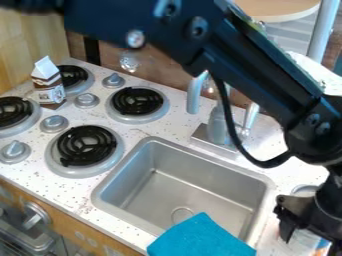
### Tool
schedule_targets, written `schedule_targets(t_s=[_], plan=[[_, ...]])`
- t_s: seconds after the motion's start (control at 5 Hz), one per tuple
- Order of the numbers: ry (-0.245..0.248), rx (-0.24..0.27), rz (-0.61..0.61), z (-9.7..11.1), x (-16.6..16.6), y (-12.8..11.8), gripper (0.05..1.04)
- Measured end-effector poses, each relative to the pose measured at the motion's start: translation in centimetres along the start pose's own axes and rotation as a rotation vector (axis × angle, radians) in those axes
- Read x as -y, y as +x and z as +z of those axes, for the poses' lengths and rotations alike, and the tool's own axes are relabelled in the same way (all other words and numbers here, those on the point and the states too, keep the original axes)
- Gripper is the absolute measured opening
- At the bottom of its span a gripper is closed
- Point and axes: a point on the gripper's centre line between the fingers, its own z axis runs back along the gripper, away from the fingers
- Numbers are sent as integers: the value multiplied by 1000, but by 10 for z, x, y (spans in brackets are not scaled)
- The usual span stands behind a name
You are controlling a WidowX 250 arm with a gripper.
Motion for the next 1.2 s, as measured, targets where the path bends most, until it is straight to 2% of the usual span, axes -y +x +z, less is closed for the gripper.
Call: schedule_targets(t_s=[0.6,1.2], plan=[[-7,24,41,0,-8,19,997],[13,29,68,-10,-10,39,997]])
